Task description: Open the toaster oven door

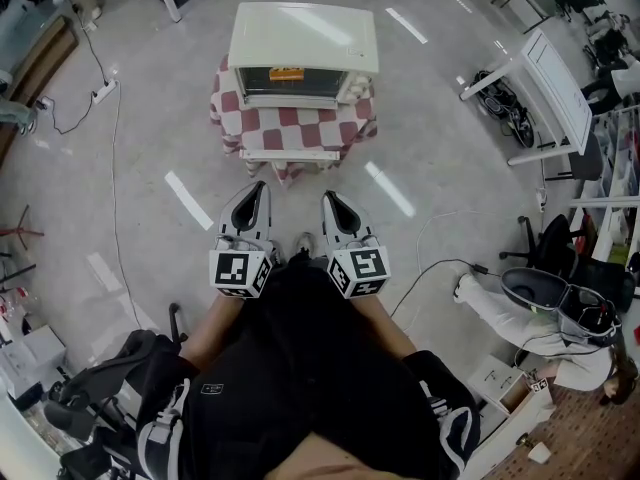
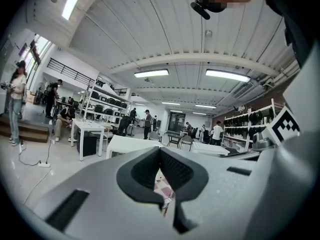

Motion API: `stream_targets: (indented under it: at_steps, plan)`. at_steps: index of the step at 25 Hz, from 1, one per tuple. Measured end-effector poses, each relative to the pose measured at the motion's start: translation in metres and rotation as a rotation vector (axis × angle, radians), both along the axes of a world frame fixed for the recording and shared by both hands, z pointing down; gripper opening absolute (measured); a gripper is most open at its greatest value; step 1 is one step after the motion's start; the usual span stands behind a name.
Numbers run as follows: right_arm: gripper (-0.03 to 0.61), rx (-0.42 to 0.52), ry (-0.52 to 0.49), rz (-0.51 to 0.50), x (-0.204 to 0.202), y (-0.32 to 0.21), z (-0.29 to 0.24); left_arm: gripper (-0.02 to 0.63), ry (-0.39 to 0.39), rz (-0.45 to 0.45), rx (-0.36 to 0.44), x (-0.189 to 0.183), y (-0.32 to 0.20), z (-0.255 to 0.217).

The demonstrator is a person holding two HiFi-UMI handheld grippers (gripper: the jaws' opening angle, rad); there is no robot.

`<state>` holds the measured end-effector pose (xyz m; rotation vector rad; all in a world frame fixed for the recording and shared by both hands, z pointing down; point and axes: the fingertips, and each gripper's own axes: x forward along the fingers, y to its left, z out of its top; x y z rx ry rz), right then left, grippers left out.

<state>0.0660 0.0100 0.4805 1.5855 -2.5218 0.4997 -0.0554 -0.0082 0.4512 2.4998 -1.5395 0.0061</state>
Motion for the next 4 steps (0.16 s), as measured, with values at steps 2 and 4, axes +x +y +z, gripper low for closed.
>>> stream_targets:
  at_steps: [2, 4]
  plan:
    - [0.028, -0.008, -0.006, -0.003, -0.0013, 0.0034, 0.0021, 0.009, -0.001, 0.003, 0.000, 0.0014, 0.0024, 0.0002]
    - [0.028, -0.014, -0.009, -0.007, -0.0023, 0.0075, 0.0034, 0.009, -0.001, 0.005, 0.000, 0.0029, 0.0051, 0.0000]
